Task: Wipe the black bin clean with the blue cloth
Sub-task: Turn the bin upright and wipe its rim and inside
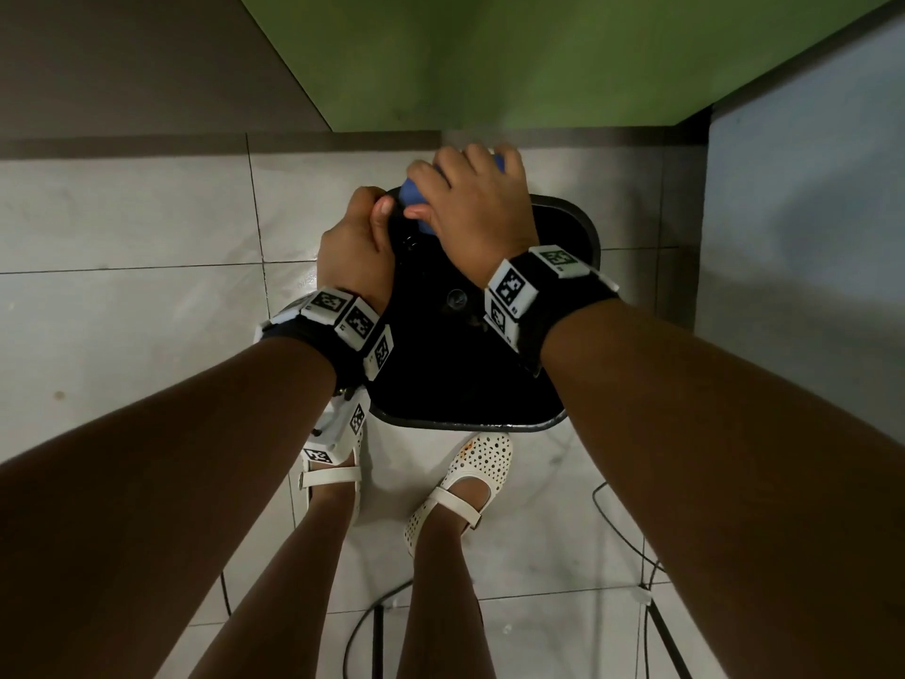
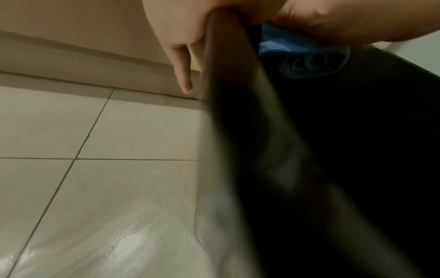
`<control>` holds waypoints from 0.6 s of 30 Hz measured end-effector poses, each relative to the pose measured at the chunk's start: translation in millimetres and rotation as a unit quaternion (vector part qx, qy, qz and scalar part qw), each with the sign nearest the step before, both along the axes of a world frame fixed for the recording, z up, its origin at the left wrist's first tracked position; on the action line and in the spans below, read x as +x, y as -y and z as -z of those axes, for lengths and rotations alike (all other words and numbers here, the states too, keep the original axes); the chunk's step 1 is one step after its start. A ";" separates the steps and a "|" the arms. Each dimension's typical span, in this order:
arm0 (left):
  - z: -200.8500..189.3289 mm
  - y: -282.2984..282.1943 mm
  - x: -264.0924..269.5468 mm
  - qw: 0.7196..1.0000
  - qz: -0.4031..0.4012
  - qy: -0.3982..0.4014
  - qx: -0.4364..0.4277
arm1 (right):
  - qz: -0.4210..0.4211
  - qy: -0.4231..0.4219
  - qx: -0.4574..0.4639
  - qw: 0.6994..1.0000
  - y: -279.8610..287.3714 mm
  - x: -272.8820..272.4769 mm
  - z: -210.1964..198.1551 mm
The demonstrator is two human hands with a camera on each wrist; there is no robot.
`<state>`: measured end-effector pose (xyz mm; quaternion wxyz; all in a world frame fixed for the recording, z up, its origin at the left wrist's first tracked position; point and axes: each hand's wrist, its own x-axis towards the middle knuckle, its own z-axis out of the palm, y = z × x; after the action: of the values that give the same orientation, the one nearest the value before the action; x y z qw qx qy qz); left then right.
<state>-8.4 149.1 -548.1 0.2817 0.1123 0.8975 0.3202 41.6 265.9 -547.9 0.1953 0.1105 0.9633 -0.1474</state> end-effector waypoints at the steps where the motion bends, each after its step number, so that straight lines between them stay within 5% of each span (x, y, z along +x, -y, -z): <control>1: -0.4 -0.6 -0.2 1.000 0.005 0.002 -0.002 | 0.004 0.005 0.005 1.000 -0.9 3.0 -0.7; 6: -0.7 -0.6 -0.7 1.000 0.024 -0.005 -0.016 | 0.092 -0.091 0.078 0.989 -15.4 24.7 0.5; 15: -0.7 -3.7 -1.6 0.998 0.050 -0.022 -0.021 | 0.339 0.035 0.051 0.939 -35.6 69.3 -13.4; 18: -1.2 -4.9 -2.4 0.996 0.076 -0.041 -0.034 | 0.349 0.029 0.044 0.935 -34.9 69.9 -10.5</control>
<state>-10.8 154.0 -546.9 0.2719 0.1831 0.9075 0.2625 111.5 300.8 -537.3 0.1538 0.4528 0.8634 -0.1605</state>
